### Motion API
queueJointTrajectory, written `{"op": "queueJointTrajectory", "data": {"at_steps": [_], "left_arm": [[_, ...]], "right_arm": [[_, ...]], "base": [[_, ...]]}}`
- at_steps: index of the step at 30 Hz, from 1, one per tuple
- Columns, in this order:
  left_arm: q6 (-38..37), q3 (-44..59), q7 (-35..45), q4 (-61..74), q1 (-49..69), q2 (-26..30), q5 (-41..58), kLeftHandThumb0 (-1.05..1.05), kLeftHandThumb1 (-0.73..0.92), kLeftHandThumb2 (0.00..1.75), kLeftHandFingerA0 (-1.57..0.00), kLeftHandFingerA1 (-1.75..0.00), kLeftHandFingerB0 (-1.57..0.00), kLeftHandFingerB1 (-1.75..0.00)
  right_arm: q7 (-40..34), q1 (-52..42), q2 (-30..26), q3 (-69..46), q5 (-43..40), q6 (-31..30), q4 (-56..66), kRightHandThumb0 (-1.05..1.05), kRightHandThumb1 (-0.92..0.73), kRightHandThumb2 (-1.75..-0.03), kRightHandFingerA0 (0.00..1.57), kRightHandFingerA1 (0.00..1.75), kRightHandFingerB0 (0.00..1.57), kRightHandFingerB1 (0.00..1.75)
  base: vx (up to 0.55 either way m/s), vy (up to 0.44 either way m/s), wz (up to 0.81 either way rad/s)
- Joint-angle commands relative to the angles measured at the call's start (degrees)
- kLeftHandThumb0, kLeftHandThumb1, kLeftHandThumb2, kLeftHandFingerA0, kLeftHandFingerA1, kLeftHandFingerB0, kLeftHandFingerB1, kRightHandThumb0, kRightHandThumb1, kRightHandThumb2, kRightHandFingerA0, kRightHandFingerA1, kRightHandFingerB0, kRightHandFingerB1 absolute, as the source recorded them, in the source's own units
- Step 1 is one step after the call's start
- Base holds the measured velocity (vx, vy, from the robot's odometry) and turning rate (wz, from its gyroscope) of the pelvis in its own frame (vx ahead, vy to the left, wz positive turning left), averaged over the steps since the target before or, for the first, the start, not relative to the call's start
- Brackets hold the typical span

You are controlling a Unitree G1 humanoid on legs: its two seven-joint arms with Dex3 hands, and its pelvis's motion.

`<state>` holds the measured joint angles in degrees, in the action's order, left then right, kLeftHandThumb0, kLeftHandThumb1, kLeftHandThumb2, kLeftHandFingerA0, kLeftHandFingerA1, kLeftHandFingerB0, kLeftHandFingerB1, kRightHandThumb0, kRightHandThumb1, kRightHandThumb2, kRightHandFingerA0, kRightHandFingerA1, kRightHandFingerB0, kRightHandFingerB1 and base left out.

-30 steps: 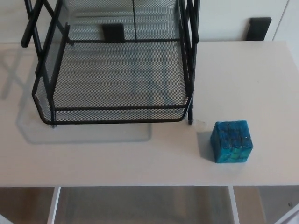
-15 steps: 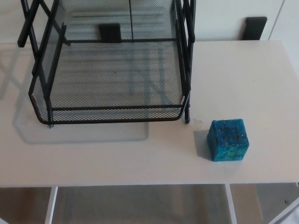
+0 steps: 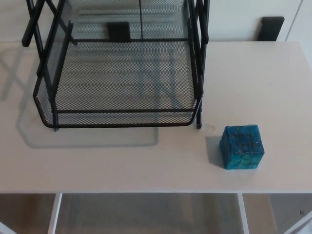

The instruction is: The robot walks towards a desk on which a file tray is kept in the middle and a cube is kept to its right. The robot lifts the cube using its right hand and places it on the file tray.

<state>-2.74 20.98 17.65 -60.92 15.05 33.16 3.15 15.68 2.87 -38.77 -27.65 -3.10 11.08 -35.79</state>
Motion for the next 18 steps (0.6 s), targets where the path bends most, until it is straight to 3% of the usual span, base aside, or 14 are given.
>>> {"op": "queueJointTrajectory", "data": {"at_steps": [1, 2, 3, 4, 5, 6, 7, 9, 10, 14, 15, 16, 17, 18], "left_arm": [[-1.8, 3.9, -3.3, 0.2, -6.1, -1.0, 4.7, -1.01, 0.81, 0.63, -0.17, -0.99, -0.12, -0.82], [-1.3, 4.0, -2.9, 0.3, -6.1, -1.3, 4.9, -1.02, 0.80, 0.63, -0.16, -0.99, -0.07, -0.85], [-1.2, 3.9, -2.6, 0.4, -5.9, -1.3, 4.9, -1.02, 0.80, 0.63, -0.16, -0.99, -0.07, -0.85], [-0.9, 3.2, -1.3, 1.2, -5.1, -1.7, 4.6, -1.05, 0.79, 0.59, -0.21, -1.08, -0.10, -0.91], [-1.5, 1.8, -0.2, 0.8, -4.3, -1.6, 3.2, -1.05, 0.77, 0.63, -0.18, -1.06, -0.05, -0.89], [-2.3, 1.3, 0.4, -0.3, -4.3, -1.5, 2.7, -1.04, 0.54, 1.07, -0.29, -0.89, -0.15, -0.77], [-1.4, 1.0, 0.8, 1.3, -3.0, -1.2, 2.4, -1.05, 0.61, 1.18, -0.23, -0.84, -0.08, -0.73], [-2.0, 1.5, 0.7, 2.0, -1.7, -1.2, 2.7, -1.04, 0.61, 1.18, -0.28, -0.86, -0.06, -0.70], [-2.0, 1.6, 0.4, 1.2, -1.9, -1.1, 2.6, -0.99, 0.83, 0.65, -0.12, -0.93, 0.00, -0.75], [-1.7, 2.7, 0.9, -1.3, -1.8, -0.8, 3.5, -1.04, 0.80, 0.64, -0.12, -0.95, 0.00, -0.79], [-2.0, 2.6, 1.6, -0.8, -1.1, -0.7, 3.5, -1.05, 0.52, 1.01, -0.17, -0.82, -0.04, -0.71], [-2.3, 1.7, 1.9, -0.7, -0.9, -0.4, 2.6, -1.05, 0.80, 0.63, -0.14, -0.94, 0.00, -0.79], [-1.6, 0.9, 1.8, -0.8, -1.0, -0.1, 1.8, -1.04, 0.61, 1.16, -0.14, -0.77, -0.08, -0.68], [-1.2, 0.7, 1.8, -0.7, -1.0, 0.0, 1.6, -1.04, 0.60, 1.15, -0.12, -0.75, -0.08, -0.67]], "right_arm": [[0.6, 8.7, -3.6, 3.2, -3.6, -17.0, 30.7, -0.83, -0.28, -0.73, 0.00, 0.73, 0.00, 0.51], [1.7, 9.5, -3.2, 4.7, -3.5, -16.5, 32.4, -0.72, -0.41, -0.51, 0.02, 0.84, 0.00, 0.46], [2.2, 9.8, -2.9, 5.6, -3.2, -16.3, 33.3, -0.72, -0.41, -0.51, 0.02, 0.84, 0.00, 0.46], [4.1, 10.4, -3.1, 8.5, -0.9, -14.2, 34.5, -0.63, -0.36, -0.84, 0.00, 0.54, 0.00, 0.27], [5.6, 10.8, -3.2, 11.6, 3.0, -9.3, 34.6, -0.68, -0.38, -0.85, 0.00, 0.45, 0.00, 0.21], [6.5, 11.1, -3.0, 13.6, 3.9, -10.2, 35.3, -0.74, -0.49, -0.57, 0.00, 0.47, 0.00, 0.24], [8.2, 11.6, -3.2, 16.4, 5.5, -12.1, 37.2, -0.72, -0.41, -0.83, 0.00, 0.32, 0.00, 0.24], [10.3, 12.6, -3.5, 19.9, 6.5, -15.6, 39.5, -0.71, -0.41, -0.81, 0.00, 0.31, 0.00, 0.22], [10.7, 12.8, -3.7, 20.9, 7.2, -16.1, 39.7, -0.77, -0.45, -0.80, 0.00, 0.25, 0.00, 0.10], [16.3, 15.9, -3.5, 31.3, 13.3, -17.3, 37.6, -0.85, -0.49, -0.81, 0.00, 0.14, 0.00, 0.00], [17.6, 16.7, -3.0, 33.4, 13.6, -18.3, 36.7, -0.86, -0.49, -0.82, 0.00, 0.12, 0.00, 0.00], [17.9, 17.4, -2.7, 35.0, 14.7, -19.2, 36.5, -0.87, -0.50, -0.83, 0.00, 0.09, 0.00, 0.00], [18.8, 18.2, -2.6, 37.3, 16.4, -19.1, 36.2, -0.88, -0.50, -0.84, 0.00, 0.10, 0.00, 0.00], [19.5, 19.0, -2.6, 39.4, 17.9, -19.4, 36.2, -0.90, -0.51, -0.85, 0.00, 0.09, 0.00, 0.00]], "base": [[0.00, 0.000, 0.00], [0.00, 0.000, 0.00], [0.00, 0.000, 0.00], [0.00, 0.000, 0.00], [0.00, 0.000, 0.00], [0.00, 0.000, 0.00], [0.00, 0.000, 0.00], [0.00, 0.000, 0.00], [0.00, 0.000, 0.00], [0.00, 0.000, 0.00], [0.00, 0.000, 0.00], [0.00, 0.000, 0.00], [0.00, 0.000, 0.00], [0.00, 0.000, 0.00]]}}
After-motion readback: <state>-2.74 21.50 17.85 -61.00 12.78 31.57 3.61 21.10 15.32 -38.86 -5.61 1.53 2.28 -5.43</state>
